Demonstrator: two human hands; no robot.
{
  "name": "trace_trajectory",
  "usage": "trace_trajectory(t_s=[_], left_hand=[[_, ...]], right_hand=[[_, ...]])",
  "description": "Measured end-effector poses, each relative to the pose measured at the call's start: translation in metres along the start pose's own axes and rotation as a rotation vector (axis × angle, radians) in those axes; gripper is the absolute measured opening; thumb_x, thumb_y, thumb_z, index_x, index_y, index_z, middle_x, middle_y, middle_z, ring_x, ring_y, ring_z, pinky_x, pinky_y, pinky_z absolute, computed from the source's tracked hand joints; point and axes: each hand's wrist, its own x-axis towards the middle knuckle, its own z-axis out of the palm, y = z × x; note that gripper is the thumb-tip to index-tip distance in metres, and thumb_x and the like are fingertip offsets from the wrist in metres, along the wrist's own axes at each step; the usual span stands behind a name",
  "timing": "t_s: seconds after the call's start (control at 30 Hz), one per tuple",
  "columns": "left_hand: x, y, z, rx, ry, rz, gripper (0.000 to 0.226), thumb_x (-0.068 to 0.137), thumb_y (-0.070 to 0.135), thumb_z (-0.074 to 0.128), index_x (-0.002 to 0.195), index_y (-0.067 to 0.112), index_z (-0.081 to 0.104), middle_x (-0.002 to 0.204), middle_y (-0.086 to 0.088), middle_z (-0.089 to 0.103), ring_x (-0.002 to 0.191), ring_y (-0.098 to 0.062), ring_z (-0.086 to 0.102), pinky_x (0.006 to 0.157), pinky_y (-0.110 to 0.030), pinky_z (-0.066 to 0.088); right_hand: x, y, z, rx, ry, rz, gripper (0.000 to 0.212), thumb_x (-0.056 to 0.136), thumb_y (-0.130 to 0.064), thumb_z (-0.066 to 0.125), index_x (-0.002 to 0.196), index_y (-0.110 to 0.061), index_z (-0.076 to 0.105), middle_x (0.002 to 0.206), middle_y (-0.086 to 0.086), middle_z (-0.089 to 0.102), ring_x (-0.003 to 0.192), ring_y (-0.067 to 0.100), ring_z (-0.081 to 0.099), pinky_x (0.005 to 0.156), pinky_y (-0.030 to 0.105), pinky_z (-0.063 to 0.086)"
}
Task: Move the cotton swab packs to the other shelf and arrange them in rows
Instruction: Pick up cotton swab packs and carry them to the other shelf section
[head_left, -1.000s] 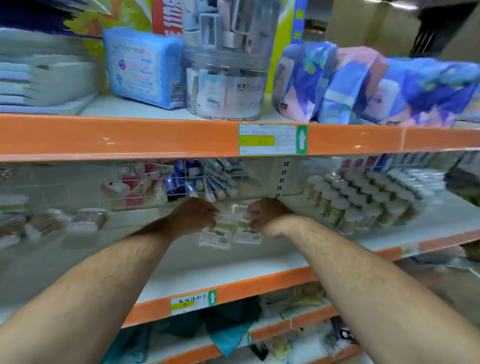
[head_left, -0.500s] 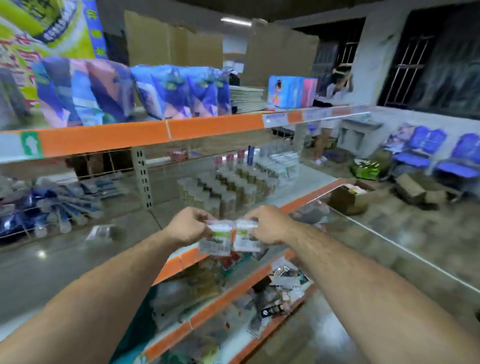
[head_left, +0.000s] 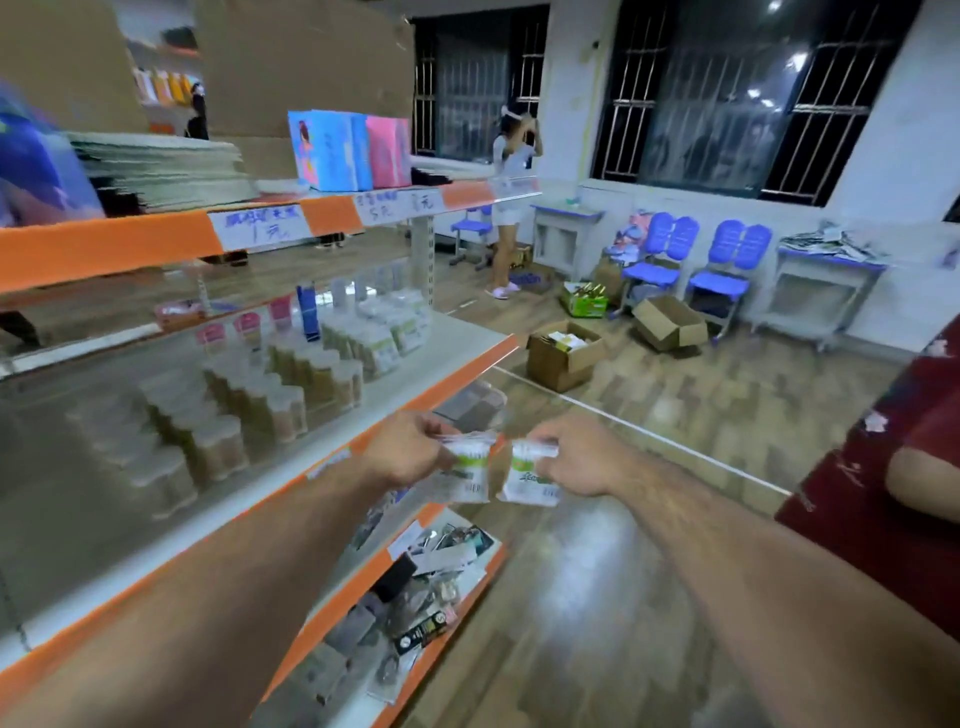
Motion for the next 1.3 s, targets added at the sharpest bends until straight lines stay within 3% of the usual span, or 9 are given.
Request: trace_trajectory(t_s=[0.1, 0.2, 0.27, 0.33, 0.47, 0.7, 1.03, 1.17, 1.3], left_hand=[[0.052, 0.014, 0.027, -0.033, -0.043, 0.035, 0.015, 0.076, -0.002, 0.072, 0.085, 0.010, 0.076, 0.049, 0.014, 0.057, 0.043, -0.001, 0.046, 0.043, -0.018, 0.035], [0.107, 0.032, 0.044, -0.027, -0.085, 0.088, 0.009, 0.071, -0.002, 0.073, 0.077, 0.004, 0.073, 0.058, 0.008, 0.060, 0.046, 0.000, 0.049, 0.047, -0.017, 0.041], [0.146, 0.037, 0.054, -0.075, -0.108, 0.117, 0.015, 0.059, 0.007, 0.075, 0.073, 0.012, 0.075, 0.070, 0.004, 0.072, 0.067, -0.011, 0.069, 0.067, -0.030, 0.059], [0.179, 0.046, 0.059, -0.114, -0.121, 0.132, 0.024, 0.054, 0.012, 0.072, 0.076, 0.019, 0.077, 0.077, 0.000, 0.075, 0.082, -0.024, 0.073, 0.079, -0.044, 0.060], [0.226, 0.061, 0.065, -0.066, -0.144, 0.135, 0.023, 0.066, -0.002, 0.071, 0.069, 0.021, 0.074, 0.070, 0.009, 0.072, 0.069, -0.009, 0.065, 0.067, -0.021, 0.050], [0.305, 0.064, 0.067, -0.054, -0.095, 0.098, 0.024, 0.070, 0.000, 0.072, 0.077, 0.022, 0.077, 0.086, 0.001, 0.075, 0.085, -0.015, 0.067, 0.078, -0.030, 0.053], [0.394, 0.060, 0.052, -0.017, 0.100, -0.039, 0.031, 0.073, 0.000, 0.072, 0.071, 0.031, 0.072, 0.079, 0.014, 0.071, 0.081, -0.006, 0.065, 0.068, -0.020, 0.046], [0.417, 0.059, 0.037, 0.017, 0.223, -0.125, 0.030, 0.077, 0.001, 0.068, 0.082, 0.030, 0.072, 0.093, 0.008, 0.071, 0.095, -0.013, 0.065, 0.082, -0.028, 0.052], [0.426, 0.058, 0.024, 0.017, 0.311, -0.208, 0.029, 0.082, 0.003, 0.067, 0.105, 0.020, 0.072, 0.108, 0.004, 0.064, 0.100, -0.015, 0.059, 0.082, -0.026, 0.049]], right_hand=[[0.021, 0.035, -0.015, -0.039, 0.024, 0.047, 0.032, 0.081, -0.019, 0.065, 0.111, -0.027, 0.070, 0.112, -0.004, 0.068, 0.106, 0.015, 0.062, 0.085, 0.023, 0.048], [0.045, 0.066, -0.035, -0.049, 0.040, 0.107, 0.030, 0.082, -0.017, 0.064, 0.110, -0.026, 0.071, 0.100, -0.007, 0.067, 0.093, 0.012, 0.062, 0.073, 0.020, 0.045], [0.066, 0.084, -0.048, -0.077, 0.051, 0.130, 0.030, 0.081, -0.017, 0.065, 0.108, -0.028, 0.072, 0.100, -0.006, 0.070, 0.096, 0.013, 0.064, 0.075, 0.023, 0.047], [0.088, 0.100, -0.060, -0.079, 0.076, 0.163, 0.030, 0.080, -0.018, 0.065, 0.107, -0.029, 0.072, 0.094, -0.007, 0.069, 0.094, 0.011, 0.063, 0.075, 0.023, 0.047], [0.127, 0.123, -0.070, -0.039, 0.110, 0.211, 0.031, 0.080, -0.017, 0.067, 0.110, -0.026, 0.072, 0.091, -0.008, 0.063, 0.095, 0.015, 0.063, 0.074, 0.021, 0.043], [0.202, 0.151, -0.080, -0.086, 0.056, 0.188, 0.028, 0.084, -0.022, 0.064, 0.111, -0.028, 0.070, 0.102, -0.004, 0.070, 0.096, 0.016, 0.064, 0.081, 0.029, 0.053], [0.355, 0.193, -0.084, -0.026, -0.055, -0.064, 0.023, 0.087, -0.020, 0.062, 0.108, -0.027, 0.070, 0.099, -0.004, 0.070, 0.089, 0.014, 0.064, 0.076, 0.029, 0.055], [0.416, 0.195, -0.090, -0.084, -0.129, -0.202, 0.038, 0.091, -0.023, 0.059, 0.129, -0.025, 0.062, 0.115, -0.004, 0.064, 0.104, 0.016, 0.060, 0.082, 0.023, 0.048], [0.468, 0.187, -0.088, -0.124, -0.155, -0.343, 0.036, 0.087, -0.023, 0.059, 0.122, -0.029, 0.063, 0.121, -0.003, 0.064, 0.108, 0.020, 0.061, 0.089, 0.030, 0.051]])
